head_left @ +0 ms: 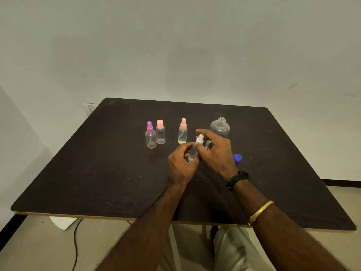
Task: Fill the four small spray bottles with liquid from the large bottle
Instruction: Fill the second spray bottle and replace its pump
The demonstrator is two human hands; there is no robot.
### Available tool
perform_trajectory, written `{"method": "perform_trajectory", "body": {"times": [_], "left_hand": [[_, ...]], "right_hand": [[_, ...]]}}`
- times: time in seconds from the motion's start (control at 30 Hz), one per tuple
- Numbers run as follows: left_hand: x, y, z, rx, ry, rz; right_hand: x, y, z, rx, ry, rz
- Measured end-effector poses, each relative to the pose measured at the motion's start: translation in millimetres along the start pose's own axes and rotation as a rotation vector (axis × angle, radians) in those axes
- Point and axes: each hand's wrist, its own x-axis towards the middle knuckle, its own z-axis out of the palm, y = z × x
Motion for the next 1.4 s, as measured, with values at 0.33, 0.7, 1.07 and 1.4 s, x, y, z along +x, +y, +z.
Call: {"method": "perform_trajectory", "body": {"times": [0.33, 0.7, 1.07, 1.4], "left_hand": [[-0.3, -0.5, 0.6, -0.053, -0.001, -0.048], [1.1, -2.8, 1.0, -0.061, 0.027, -0.051], [0.8, 0.7, 0.6, -0.044, 0.031, -0.024], [0.6, 2.2, -0.1, -0.044, 0.028, -0.040]], "right_hand": [[-2.7, -1.0, 3.4, 0.149, -0.003, 0.045], [-3.6, -1.7, 7.2, 0.094, 0.010, 0.045], [0.0, 1.2, 4.6, 0.096, -0.062, 0.025], [0.9, 1.0, 15.2, 0.038, 0.052, 0.080]]}}
